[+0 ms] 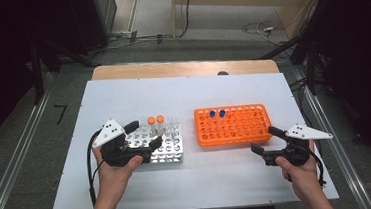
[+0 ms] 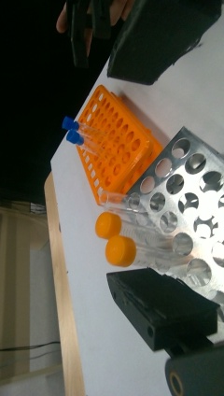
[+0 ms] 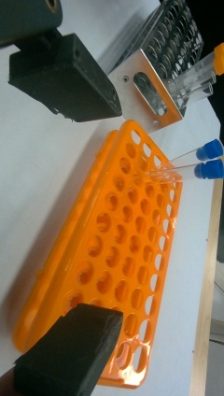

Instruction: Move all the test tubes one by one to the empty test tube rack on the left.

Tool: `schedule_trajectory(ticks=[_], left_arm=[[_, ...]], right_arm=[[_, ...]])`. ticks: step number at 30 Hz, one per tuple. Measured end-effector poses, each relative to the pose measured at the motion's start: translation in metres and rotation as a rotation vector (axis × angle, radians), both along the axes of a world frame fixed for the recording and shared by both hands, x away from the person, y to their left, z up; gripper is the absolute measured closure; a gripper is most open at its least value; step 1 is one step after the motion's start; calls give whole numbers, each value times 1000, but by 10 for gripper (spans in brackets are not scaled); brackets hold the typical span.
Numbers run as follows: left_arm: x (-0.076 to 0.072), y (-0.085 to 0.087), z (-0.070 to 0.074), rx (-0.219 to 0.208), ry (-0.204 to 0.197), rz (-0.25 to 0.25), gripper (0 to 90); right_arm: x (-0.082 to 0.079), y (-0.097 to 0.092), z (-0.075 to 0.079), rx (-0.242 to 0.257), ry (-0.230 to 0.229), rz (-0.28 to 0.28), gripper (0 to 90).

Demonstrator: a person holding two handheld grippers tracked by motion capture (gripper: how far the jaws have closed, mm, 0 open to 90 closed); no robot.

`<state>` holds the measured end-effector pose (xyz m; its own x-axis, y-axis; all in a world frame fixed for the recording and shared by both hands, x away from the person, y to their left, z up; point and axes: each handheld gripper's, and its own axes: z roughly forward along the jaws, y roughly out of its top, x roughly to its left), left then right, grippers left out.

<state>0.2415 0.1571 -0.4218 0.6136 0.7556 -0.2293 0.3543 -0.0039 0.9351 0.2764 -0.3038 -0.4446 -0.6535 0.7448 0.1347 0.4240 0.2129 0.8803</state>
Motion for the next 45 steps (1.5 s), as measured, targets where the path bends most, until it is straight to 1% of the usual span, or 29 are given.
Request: schedule_trajectory(ticks=[3, 4, 6, 9, 13, 14, 17, 21, 24, 28, 31, 40, 42, 45], left_arm=[[-3, -2, -1, 5, -1, -23, 1], [-4, -2, -1, -4, -3, -28, 0], [-5, -4, -2, -4, -5, -39, 0], [-6, -6, -3, -10, -11, -55, 0], [-7, -7, -4, -12, -20, -63, 0], [-7, -7, -4, -17, -20, -64, 0], [-7, -7, -5, -13, -15, -62, 0], [-6, -7, -7, -10, -11, -59, 0], [-6, -7, -8, -6, -6, -61, 0], [-5, -8, -9, -3, -4, -60, 0], [-5, -9, -10, -1, -2, -65, 0], [-4, -13, -11, 5, 0, -79, 0], [-3, -14, -12, 5, 3, -81, 0], [-3, -16, -12, 7, 5, -82, 0]], right_arm=[[5, 7, 2, 1, -2, 10, 28], [6, 10, 3, 1, 2, 10, 28], [10, 15, 4, 4, 11, 18, 32], [16, 23, 4, 11, 12, 32, 39], [26, 36, 3, 15, 15, 51, 67], [29, 39, 3, 16, 16, 54, 76], [36, 47, 0, 16, 23, 65, 117], [47, 59, -4, 14, 37, 74, 201], [55, 68, -9, 16, 52, 72, 294], [64, 79, -17, -3, 71, 43, 424], [67, 85, -22, -16, 75, 29, 497], [69, 98, -29, -60, 51, 33, 605], [69, 99, -30, -69, 52, 27, 641], [69, 101, -31, -83, 41, 30, 722]])
